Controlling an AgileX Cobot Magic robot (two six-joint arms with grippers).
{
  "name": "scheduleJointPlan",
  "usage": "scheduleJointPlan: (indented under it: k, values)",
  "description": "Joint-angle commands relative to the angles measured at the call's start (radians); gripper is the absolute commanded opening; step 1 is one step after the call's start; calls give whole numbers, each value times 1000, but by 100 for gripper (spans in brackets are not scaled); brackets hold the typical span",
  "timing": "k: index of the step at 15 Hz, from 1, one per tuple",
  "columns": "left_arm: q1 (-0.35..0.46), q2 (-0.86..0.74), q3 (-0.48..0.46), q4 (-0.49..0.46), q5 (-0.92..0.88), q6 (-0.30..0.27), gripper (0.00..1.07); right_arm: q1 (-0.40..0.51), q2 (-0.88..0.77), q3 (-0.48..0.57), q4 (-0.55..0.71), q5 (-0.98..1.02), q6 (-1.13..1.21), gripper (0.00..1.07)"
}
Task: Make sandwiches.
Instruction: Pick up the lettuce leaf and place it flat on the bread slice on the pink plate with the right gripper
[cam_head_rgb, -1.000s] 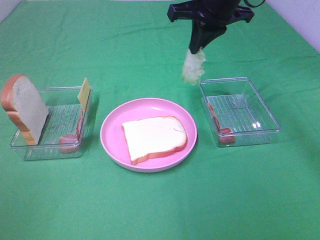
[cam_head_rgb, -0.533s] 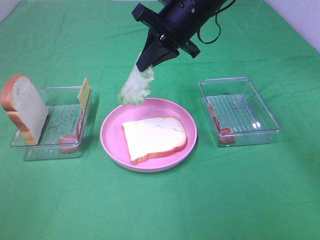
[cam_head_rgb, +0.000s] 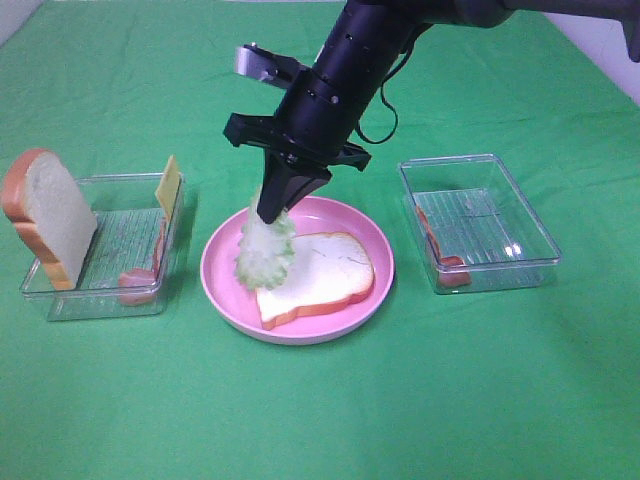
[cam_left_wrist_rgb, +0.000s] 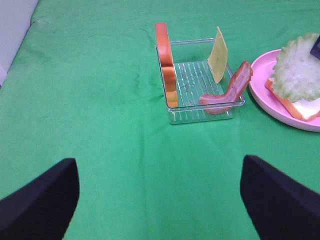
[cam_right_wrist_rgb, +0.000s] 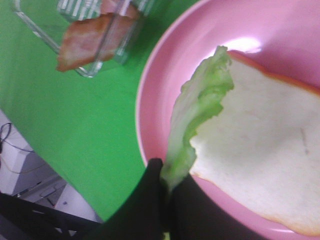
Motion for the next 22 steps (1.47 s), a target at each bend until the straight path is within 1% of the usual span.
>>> scheduleJointPlan:
  k: [1,6,7,8,9,10,11,12,15,18,20,21,22]
  values:
    - [4,-21,0,-1,-7,2,83,-3,3,5,-57,73,29,0]
    - [4,-21,0,-1,-7,2,83,-2,33,6,-67,59,42,0]
    - [4,-21,0,-1,-7,2,83,-2,42,6,-89,65,64,9]
    - [4,-21,0,-1,-7,2,83,-2,49,6,-137,64,121,20]
    - [4,-21,0,-1,-7,2,83,-2,51,6,-179,62,162,38]
    - [4,-21,0,-1,-7,2,83,-2,49,6,-196,61,166,52]
    - [4,-21,0,-1,-7,2,83,-2,48,6,-202,61,165,62]
    - [4,-21,0,-1,-7,2,83,-2,43,5,-211,61,165,66]
    - [4,-21,0,-1,-7,2,83,-2,16,4,-235,57,165,67]
    - [4,-21,0,-1,-7,2,83,-3,-83,4,-336,58,217,67]
    - [4,-21,0,-1,-7,2,83,-3,-138,4,-429,75,271,70]
    - [4,-21,0,-1,-7,2,83,-3,-162,6,-455,75,302,70]
    - [4,-21,0,-1,-7,2,83,-3,-162,6,-455,75,302,70]
